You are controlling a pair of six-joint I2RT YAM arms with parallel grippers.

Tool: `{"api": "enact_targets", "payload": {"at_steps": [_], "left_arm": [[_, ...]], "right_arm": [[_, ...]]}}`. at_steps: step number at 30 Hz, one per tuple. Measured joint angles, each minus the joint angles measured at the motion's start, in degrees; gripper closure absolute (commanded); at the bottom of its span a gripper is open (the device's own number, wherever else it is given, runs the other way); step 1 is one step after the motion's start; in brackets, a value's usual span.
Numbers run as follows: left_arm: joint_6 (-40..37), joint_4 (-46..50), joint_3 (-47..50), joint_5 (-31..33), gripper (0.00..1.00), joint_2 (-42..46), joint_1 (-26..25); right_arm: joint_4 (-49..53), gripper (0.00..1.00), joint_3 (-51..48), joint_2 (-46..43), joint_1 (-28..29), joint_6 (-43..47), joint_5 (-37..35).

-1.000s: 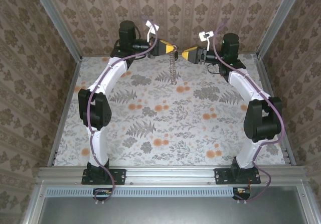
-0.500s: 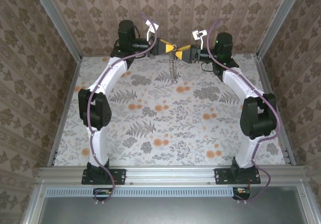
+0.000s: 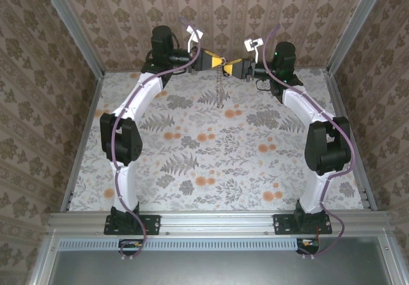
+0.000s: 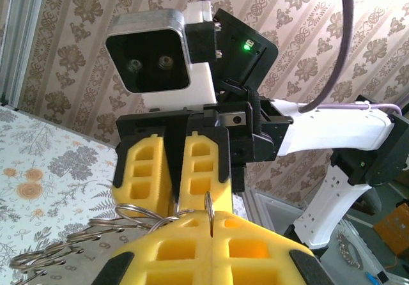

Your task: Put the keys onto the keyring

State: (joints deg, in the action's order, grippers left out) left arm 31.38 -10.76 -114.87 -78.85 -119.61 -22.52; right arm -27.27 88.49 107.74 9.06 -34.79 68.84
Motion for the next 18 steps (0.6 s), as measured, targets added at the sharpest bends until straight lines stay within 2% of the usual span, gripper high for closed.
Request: {"api": "enact_targets", "payload": {"at_steps": [3,6,18], "left_arm": [[0.11,-0.02,0.00,1.25,1.00,0.00,0.07],[0.17,-0.15,0.59,2.99,1.00,0.37,0.11],[-0.11,-1.68,6.84,10.45,1.00,3.85,0.09]], "right_arm": [[0.04,0.95,-0.02,0.00,0.00,-0.20,0.46],[0.00,1.00,-0.17,0.00,0.00,-0.15,0.37],[-0.07,1.00,-2.73,-0.76,0.76,-0.50,-2.84]]}}
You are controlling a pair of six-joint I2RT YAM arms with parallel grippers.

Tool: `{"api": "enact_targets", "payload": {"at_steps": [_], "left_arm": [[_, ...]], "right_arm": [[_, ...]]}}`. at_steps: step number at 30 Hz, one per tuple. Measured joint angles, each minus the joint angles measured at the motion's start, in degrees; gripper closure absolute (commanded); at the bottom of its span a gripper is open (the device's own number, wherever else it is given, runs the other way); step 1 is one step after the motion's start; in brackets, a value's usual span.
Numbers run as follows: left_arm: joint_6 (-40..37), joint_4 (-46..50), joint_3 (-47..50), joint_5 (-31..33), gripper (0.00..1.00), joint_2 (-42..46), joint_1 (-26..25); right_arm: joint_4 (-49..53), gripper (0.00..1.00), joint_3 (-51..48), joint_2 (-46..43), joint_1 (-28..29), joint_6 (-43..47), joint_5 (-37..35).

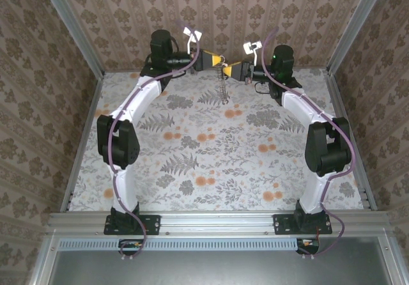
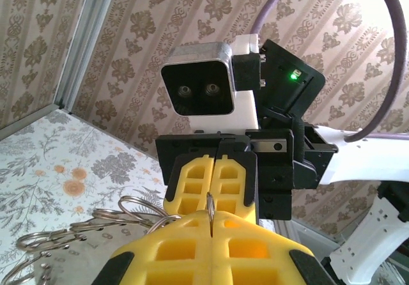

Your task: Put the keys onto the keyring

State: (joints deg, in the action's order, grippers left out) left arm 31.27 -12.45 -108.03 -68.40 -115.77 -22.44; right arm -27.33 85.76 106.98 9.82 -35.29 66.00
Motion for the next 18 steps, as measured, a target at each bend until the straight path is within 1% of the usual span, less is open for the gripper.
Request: {"api": "enact_targets", "payload": {"at_steps": [6,18], "left_arm": [[0.00,-1.16,2.32,2.32,1.00,1.68,0.00],[0.02,-4.20,3.28,3.76,1.00,2.01,0.02]], "right_arm": [[-0.48,1.00,0.00,0.00,0.79,-0.96,-1.62],[0.85,1.00,2.40,0.02,2.97,-0.94,-2.67]]}}
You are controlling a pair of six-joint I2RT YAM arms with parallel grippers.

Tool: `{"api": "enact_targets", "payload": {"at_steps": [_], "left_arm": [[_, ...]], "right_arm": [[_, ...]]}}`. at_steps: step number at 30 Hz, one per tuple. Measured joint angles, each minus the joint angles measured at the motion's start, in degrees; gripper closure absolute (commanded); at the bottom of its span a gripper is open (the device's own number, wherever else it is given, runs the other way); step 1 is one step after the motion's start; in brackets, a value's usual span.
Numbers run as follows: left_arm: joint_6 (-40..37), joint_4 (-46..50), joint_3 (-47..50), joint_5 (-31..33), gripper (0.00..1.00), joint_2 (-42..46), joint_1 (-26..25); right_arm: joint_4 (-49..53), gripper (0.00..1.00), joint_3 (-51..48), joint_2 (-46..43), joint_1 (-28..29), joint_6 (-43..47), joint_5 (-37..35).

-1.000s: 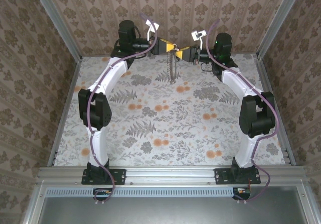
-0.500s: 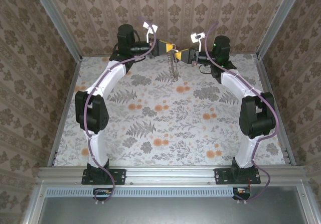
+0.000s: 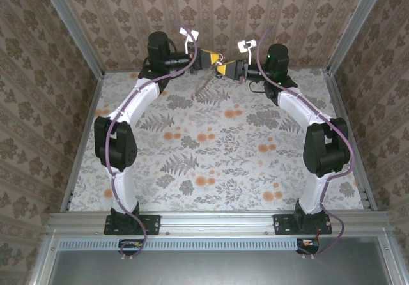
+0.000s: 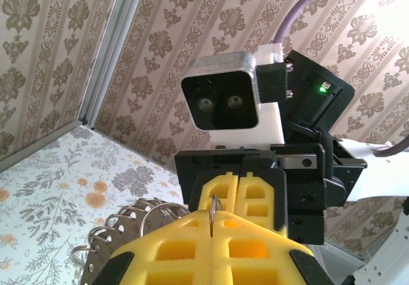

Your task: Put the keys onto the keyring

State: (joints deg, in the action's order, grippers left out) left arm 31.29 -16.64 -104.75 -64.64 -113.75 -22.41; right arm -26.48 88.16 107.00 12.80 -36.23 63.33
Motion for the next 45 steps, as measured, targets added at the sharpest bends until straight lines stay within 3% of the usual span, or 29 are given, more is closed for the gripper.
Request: {"api": "enact_targets", "payload": {"at_steps": [21,34,45], "left_arm": [[3.13,-7.96,6.49,3.96,1.00,0.98,0.04],[12.11,-16.85,8.79,3.93,1.00,0.98,0.79],[13.75,-19.98,9.18,4.04,1.00,1.01,0.81]], "right_arm": [[8.87,1.00,2.69,1.38,0.87,4.44,-2.10],[8.37,1.00,1.36,1.38,0.55,4.98,-4.07],[5.16,1.00,1.36,1.38,0.59,2.21,-4.24]]}}
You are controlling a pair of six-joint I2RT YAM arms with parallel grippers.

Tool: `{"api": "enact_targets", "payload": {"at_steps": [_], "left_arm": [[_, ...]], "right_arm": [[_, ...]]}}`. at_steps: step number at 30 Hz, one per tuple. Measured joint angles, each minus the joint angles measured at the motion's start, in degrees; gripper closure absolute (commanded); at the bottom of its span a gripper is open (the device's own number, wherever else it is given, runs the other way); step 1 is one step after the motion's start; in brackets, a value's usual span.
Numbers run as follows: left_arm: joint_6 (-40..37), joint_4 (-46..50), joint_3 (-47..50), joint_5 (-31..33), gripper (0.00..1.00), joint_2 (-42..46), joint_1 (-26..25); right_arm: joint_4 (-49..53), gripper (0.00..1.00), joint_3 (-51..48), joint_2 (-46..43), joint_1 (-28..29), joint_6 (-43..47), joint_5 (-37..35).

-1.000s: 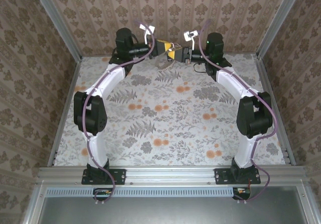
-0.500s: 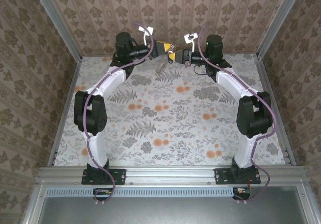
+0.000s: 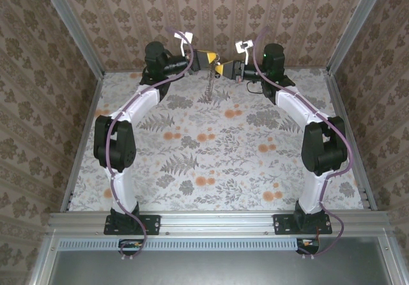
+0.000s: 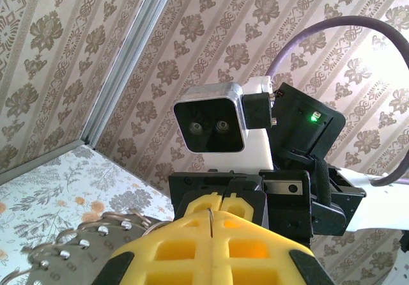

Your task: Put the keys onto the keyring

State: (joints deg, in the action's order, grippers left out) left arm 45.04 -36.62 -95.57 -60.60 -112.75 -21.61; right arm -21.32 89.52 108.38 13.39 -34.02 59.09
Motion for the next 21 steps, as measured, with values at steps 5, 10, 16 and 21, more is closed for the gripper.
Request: {"api": "enact_targets", "payload": {"at_steps": [5,10,16,21], "left_arm": [[0.00,-0.76,0.31,0.00,1.00,-0.02,0.28],[0.02,-1.64,0.90,0.02,1.00,-0.02,0.33],[0.68,-4.00,1.07,0.02,1.00,-0.02,0.33],[1.70,-5.27,1.05,-0.11,1.00,-0.02,0.35]], "right_arm": [[-0.37,1.00,0.00,0.00,0.26,-0.79,0.02],[-0.33,0.99,0.00,-0.02,0.63,-0.90,0.04],[0.59,0.58,-1.14,-1.27,0.76,-0.09,0.50],[1.01,0.56,-5.62,-4.72,-0.48,-0.02,0.85]]}}
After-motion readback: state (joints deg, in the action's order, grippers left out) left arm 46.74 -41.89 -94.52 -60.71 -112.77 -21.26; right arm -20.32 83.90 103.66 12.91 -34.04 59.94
